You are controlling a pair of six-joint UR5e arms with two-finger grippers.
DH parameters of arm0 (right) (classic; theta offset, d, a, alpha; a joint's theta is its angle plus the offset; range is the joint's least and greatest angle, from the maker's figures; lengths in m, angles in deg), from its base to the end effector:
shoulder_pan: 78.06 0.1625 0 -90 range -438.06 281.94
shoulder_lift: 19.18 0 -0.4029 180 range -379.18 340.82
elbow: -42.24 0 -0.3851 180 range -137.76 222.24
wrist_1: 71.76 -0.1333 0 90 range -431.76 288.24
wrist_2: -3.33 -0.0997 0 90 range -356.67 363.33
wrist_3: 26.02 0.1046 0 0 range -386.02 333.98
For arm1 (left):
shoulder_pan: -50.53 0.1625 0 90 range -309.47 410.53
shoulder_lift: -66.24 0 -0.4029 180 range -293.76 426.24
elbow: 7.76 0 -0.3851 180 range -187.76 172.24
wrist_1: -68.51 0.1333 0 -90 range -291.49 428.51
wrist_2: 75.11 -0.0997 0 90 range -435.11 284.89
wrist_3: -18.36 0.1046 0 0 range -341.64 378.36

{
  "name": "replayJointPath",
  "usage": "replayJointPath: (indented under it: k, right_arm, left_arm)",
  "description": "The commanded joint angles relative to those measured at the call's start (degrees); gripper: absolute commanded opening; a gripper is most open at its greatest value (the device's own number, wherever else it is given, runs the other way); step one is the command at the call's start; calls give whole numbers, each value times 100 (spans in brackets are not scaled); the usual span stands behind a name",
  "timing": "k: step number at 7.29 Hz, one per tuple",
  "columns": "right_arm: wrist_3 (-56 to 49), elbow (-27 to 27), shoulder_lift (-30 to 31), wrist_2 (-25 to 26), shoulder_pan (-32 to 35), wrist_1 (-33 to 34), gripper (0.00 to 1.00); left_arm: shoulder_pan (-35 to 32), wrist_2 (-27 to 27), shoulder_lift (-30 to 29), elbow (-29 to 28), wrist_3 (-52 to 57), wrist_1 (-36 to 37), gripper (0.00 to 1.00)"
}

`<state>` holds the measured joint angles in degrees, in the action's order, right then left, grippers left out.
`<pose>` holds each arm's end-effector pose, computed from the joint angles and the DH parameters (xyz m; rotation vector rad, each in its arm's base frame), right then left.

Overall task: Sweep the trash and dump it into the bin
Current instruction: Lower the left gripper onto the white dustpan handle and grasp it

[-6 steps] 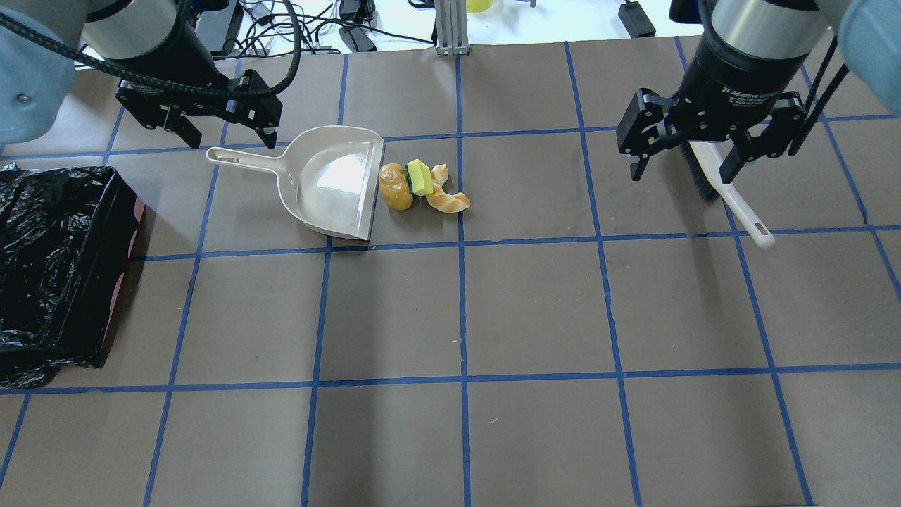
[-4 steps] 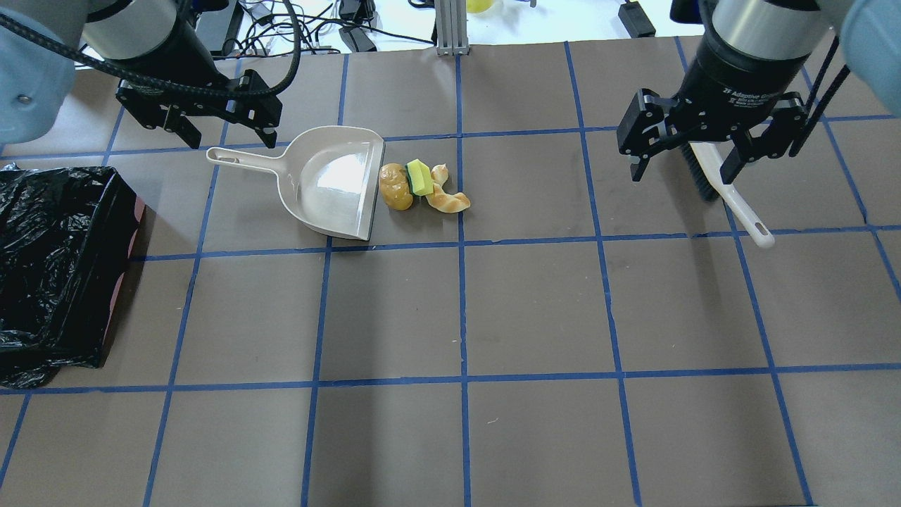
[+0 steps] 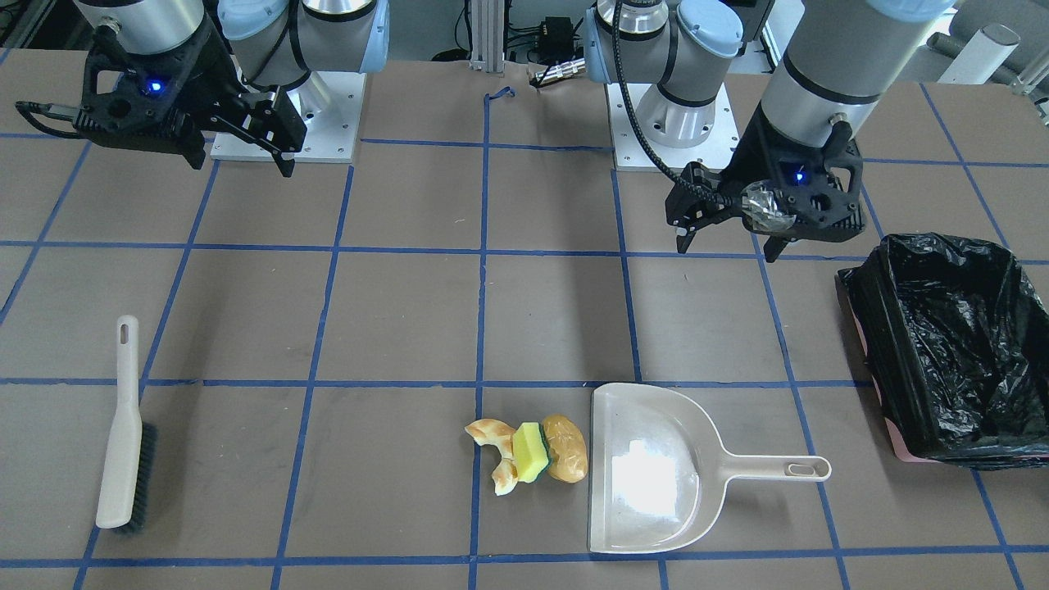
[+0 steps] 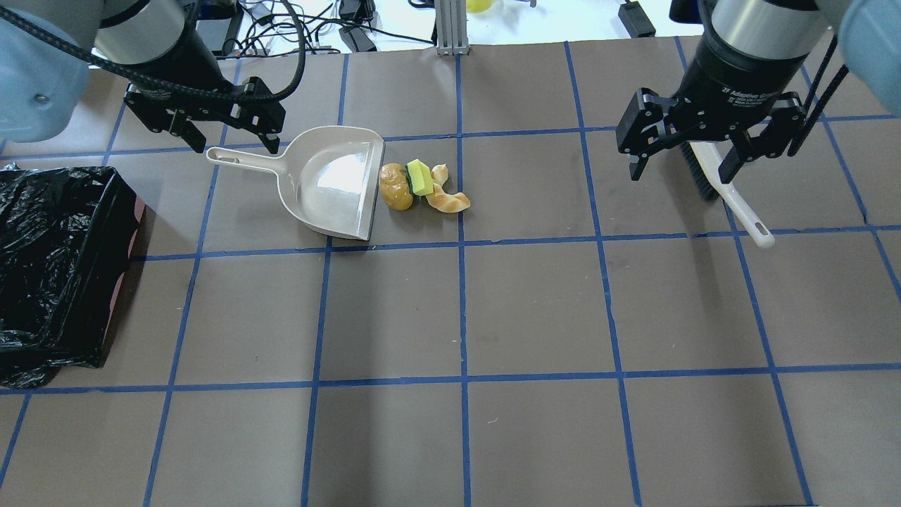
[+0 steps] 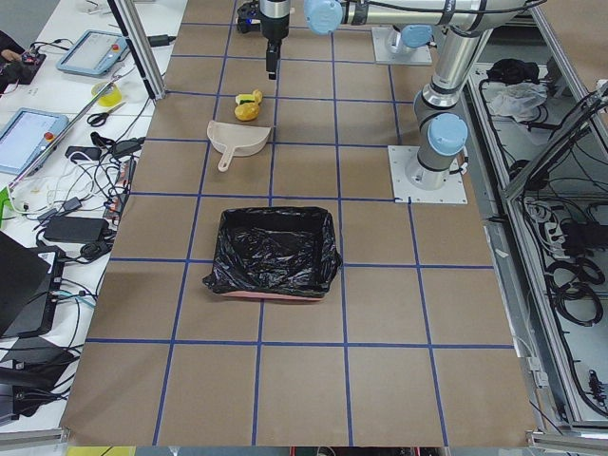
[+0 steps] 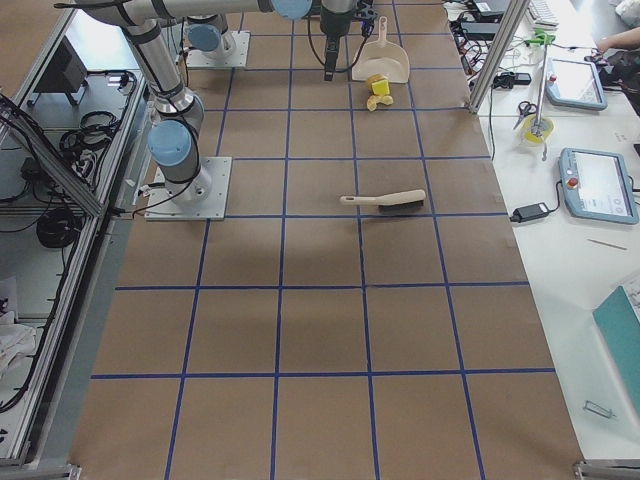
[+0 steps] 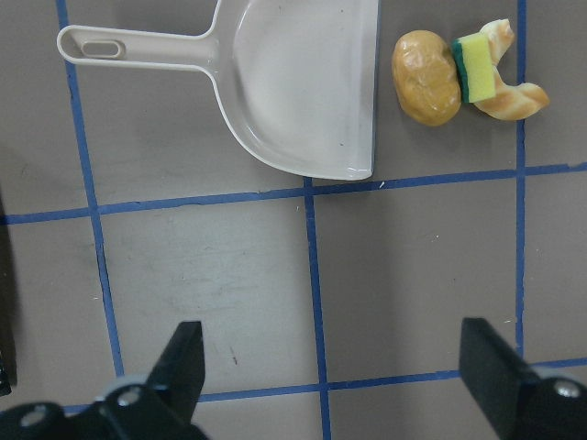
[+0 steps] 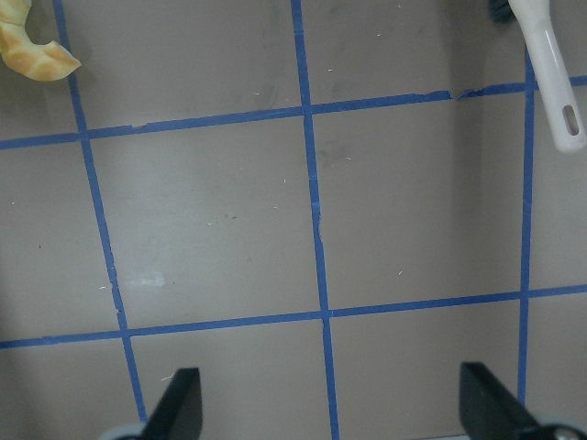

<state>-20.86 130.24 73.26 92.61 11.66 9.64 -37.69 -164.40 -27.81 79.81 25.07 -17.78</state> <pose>0.1324 -0.4593 0.4833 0.1493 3.1265 0.1144 -0.1185 -0.5208 0.4526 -0.1350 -3.1285 0.0584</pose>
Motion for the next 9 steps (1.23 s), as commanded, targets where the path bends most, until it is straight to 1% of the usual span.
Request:
replayJointPath:
  k: [1,2,3,4,5,6,7,8,9]
  right_arm:
    - [29,15,3,27,-77,7,100]
    - [-15,16,3,45,-112,7,100]
    - [-285,16,12,36,-200,16,98]
    - [-1227,16,3,45,-322,173,99]
    - [-1924,59,3,45,-698,200,100]
    - [-2540,120,-6,28,-1154,192,100]
    - [-3425,269,-41,27,-1567,383,100]
    - [-3973,592,-58,27,-1946,933,100]
    - [-4318,1065,-59,71,-2115,1556,100]
  left_arm:
    - [15,-159,-402,-3,337,233,100]
    - [15,-194,-691,6,522,461,100]
    - [15,-299,-981,-11,567,498,100]
    - [24,-300,-1227,-20,1090,812,100]
    - [24,-300,-1447,-20,1635,1320,100]
    - [24,-300,-1684,-116,2180,1516,100]
    - [85,-300,-1887,-135,3142,1719,100]
    - [390,-265,-2011,-135,4100,1747,100]
    - [680,-238,-2073,-143,5093,1738,100]
